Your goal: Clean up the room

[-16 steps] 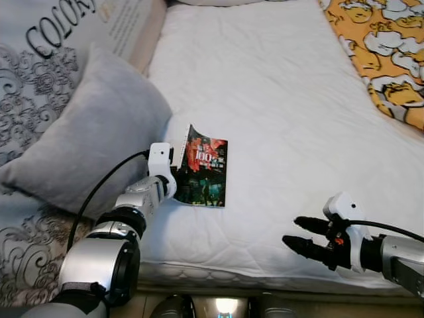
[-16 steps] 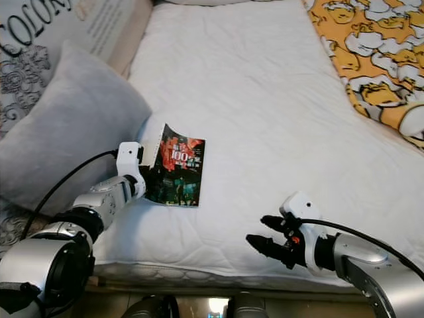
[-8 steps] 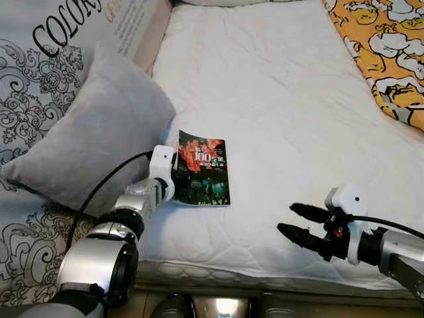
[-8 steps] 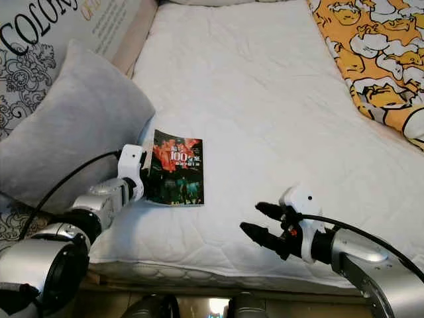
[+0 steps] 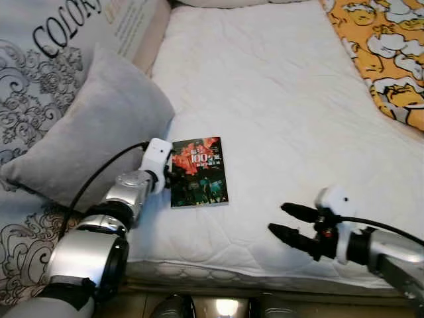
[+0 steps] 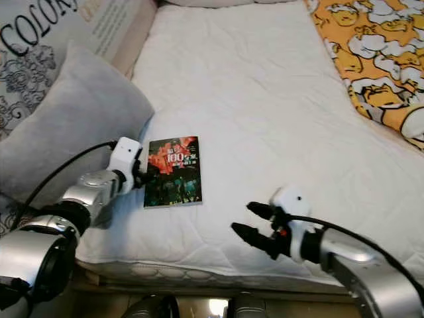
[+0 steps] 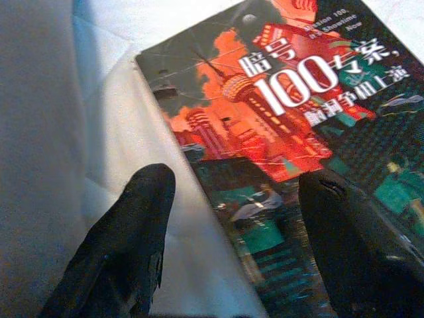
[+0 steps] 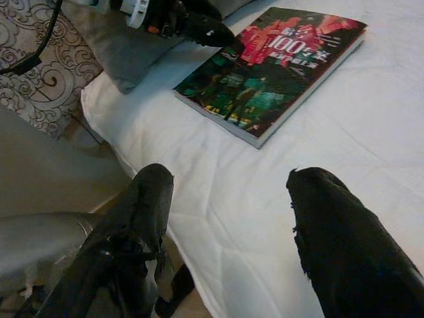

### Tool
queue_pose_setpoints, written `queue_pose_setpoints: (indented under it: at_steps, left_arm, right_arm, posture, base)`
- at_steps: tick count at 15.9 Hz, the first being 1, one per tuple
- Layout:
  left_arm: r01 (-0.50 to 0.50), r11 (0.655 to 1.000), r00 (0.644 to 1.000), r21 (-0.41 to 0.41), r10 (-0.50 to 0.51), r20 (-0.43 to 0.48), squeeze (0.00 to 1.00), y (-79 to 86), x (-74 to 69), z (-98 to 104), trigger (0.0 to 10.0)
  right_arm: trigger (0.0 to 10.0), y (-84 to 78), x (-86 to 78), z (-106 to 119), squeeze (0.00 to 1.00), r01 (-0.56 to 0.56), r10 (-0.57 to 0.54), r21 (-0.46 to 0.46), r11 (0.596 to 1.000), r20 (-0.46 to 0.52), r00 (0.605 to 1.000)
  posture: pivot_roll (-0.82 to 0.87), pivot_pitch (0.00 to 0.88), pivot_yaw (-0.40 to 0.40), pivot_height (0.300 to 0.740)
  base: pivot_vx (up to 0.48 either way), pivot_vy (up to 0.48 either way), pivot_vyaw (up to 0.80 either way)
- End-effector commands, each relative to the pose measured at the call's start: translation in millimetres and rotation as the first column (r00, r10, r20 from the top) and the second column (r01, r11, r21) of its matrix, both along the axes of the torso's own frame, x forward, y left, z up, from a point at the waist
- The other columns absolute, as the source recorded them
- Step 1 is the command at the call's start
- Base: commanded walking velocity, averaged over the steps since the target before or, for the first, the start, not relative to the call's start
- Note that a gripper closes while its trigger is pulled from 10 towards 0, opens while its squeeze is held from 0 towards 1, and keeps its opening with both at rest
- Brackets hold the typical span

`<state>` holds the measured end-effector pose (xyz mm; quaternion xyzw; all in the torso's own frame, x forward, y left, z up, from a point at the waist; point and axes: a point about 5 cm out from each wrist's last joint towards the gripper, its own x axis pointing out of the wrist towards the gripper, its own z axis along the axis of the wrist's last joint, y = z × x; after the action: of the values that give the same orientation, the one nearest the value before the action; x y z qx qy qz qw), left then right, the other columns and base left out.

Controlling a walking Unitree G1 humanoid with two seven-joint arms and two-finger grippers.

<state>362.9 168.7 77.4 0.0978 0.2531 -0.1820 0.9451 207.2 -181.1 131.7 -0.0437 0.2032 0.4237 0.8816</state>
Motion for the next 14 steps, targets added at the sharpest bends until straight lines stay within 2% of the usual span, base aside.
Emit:
queue_pose_setpoints:
  at_steps: [1, 2, 4, 5, 6, 7, 8, 10, 11, 12, 13, 14]
  left_arm:
    - [0.025, 0.999, 1.0, 0.046, -0.026, 0.003, 1.0, 5.5, -0.2, 1, 10.0]
    - [0.041, 0.999, 0.999, 0.036, -0.041, 0.02, 1.0, 4.9, 1.3, 4, 10.0]
    - [0.098, 0.993, 0.989, -0.072, -0.089, 0.122, 1.0, -6.3, 9.4, 22, 10.0]
    - [0.124, 0.98, 0.98, -0.154, -0.096, 0.174, 1.0, -14.1, 12.7, 32, 10.0]
    - [0.137, 0.973, 0.975, -0.184, -0.1, 0.198, 1.0, -17.8, 13.5, 35, 10.0]
    - [0.159, 0.96, 0.966, -0.228, -0.105, 0.235, 1.0, -24.0, 13.4, 39, 10.0]
    - [0.184, 0.939, 0.951, -0.291, -0.094, 0.296, 1.0, -32.5, 10.0, 45, 10.0]
    - [0.163, 0.929, 0.932, -0.333, -0.035, 0.36, 1.0, -38.7, -12.2, 45, 10.0]
    - [0.138, 0.929, 0.933, -0.344, -0.006, 0.359, 1.0, -37.9, -20.8, 43, 10.0]
    - [0.096, 0.935, 0.933, -0.341, 0.035, 0.358, 1.0, -34.4, -38.6, 40, 10.0]
    - [0.06, 0.942, 0.932, -0.331, 0.066, 0.355, 1.0, -29.7, -49.9, 37, 10.0]
    - [0.005, 0.953, 0.931, -0.304, 0.106, 0.349, 1.0, -21.0, -69.4, 33, 10.0]
  right_arm:
    - [10.0, 6.6, 0.2, 3, 0.0, -0.012, 0.012, -0.011, 1.0, 0.016, 1.0]
    - [10.0, 7.6, 1.2, 2, 0.0, 0.001, -0.001, -0.007, 1.0, 0.019, 1.0]
    - [10.0, 8.4, 9.7, -2, 0.0, 0.09, -0.089, -0.009, 0.996, 0.041, 0.995]
    - [10.0, 5.0, 17.1, -5, 0.0, 0.179, -0.177, -0.018, 0.984, 0.062, 0.982]
    - [10.0, 4.7, 19.1, -6, 0.0, 0.215, -0.214, -0.011, 0.976, 0.069, 0.974]
    - [10.0, 3.4, 22.9, -9, 0.0, 0.282, -0.28, -0.008, 0.959, 0.083, 0.956]
    - [10.0, 2.7, 27.0, -12, 0.0, 0.379, -0.379, 0.017, 0.925, 0.079, 0.922]
    - [10.0, 3.2, 27.9, -21, 0.0, 0.483, -0.483, 0.018, 0.875, 0.078, 0.872]
    - [10.0, 4.2, 26.9, -24, 0.0, 0.495, -0.495, 0.009, 0.869, 0.08, 0.866]
    - [10.0, 6.6, 25.6, -28, 0.0, 0.517, -0.516, -0.002, 0.856, 0.08, 0.853]
    - [10.0, 7.2, 25.4, -31, 0.0, 0.527, -0.525, -0.008, 0.85, 0.084, 0.847]
    - [10.0, 6.6, 24.9, -35, 0.0, 0.547, -0.544, -0.022, 0.837, 0.084, 0.835]
  posture:
    - [-0.21, 0.129, 0.077, 0.74]
    - [-0.2, 0.122, 0.074, 0.74]
    - [-0.17, 0.083, 0.064, 0.74]
    - [-0.15, 0.064, 0.058, 0.74]
    - [-0.14, 0.053, 0.053, 0.74]
    - [-0.13, 0.042, 0.049, 0.74]
    - [-0.12, 0.022, 0.043, 0.74]
    - [-0.09, 0.0, 0.029, 0.74]
    - [-0.08, 0.0, 0.025, 0.74]
    - [-0.07, 0.0, 0.019, 0.74]
    - [-0.07, 0.0, 0.013, 0.74]
    - [-0.06, 0.0, 0.009, 0.74]
  base:
    - [0.0, 0.0, 0.0]
    - [0.0, 0.0, 0.0]
    - [0.0, 0.0, 0.0]
    - [0.0, 0.0, 0.0]
    - [0.0, 0.0, 0.0]
    - [0.0, 0.0, 0.0]
    - [0.0, 0.0, 0.0]
    - [0.0, -0.142, 0.0]
    - [0.0, -0.454, 0.0]
    - [0.0, -0.48, 0.0]
    - [0.0, -0.48, 0.0]
    - [0.0, -0.48, 0.0]
